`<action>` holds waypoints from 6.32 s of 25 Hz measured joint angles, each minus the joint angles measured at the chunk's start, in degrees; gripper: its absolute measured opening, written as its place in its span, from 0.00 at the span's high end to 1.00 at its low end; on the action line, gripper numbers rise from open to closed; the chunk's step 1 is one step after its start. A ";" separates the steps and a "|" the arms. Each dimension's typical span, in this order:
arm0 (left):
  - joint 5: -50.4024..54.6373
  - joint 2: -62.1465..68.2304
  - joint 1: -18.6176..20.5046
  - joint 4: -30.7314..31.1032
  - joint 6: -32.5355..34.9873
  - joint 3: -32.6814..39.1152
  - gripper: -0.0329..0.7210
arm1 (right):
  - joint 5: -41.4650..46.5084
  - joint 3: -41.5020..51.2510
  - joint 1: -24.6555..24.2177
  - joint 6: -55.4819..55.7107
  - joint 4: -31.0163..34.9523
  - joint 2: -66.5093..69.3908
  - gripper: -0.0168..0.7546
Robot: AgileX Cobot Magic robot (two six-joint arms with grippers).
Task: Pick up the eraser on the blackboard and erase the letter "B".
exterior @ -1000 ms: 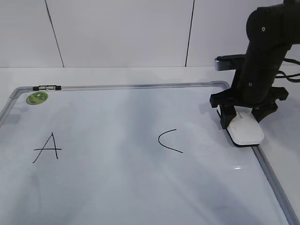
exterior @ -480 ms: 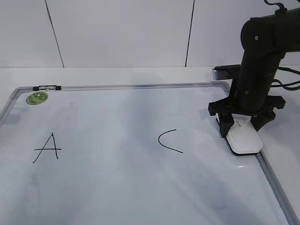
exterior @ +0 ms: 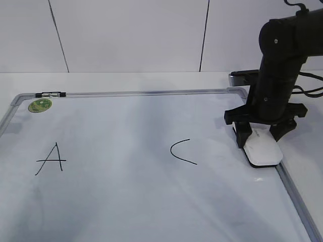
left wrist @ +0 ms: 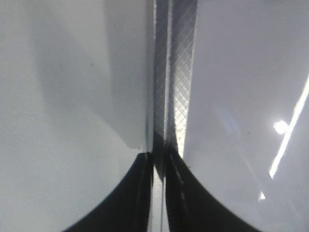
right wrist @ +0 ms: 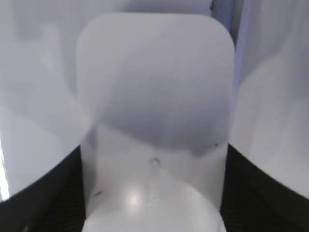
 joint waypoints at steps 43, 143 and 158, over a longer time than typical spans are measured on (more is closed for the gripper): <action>0.00 0.00 0.03 -1.22 0.00 0.00 0.78 | 8.07 -12.24 0.00 -0.45 -1.56 0.53 0.22; -2.55 -114.53 -8.30 -4.68 2.25 45.91 0.64 | 3.79 52.61 0.00 -4.77 -7.29 -114.18 0.57; -3.02 -114.53 -8.39 -1.35 -2.56 46.05 0.64 | 4.19 53.79 0.00 -4.86 -4.81 -115.12 0.57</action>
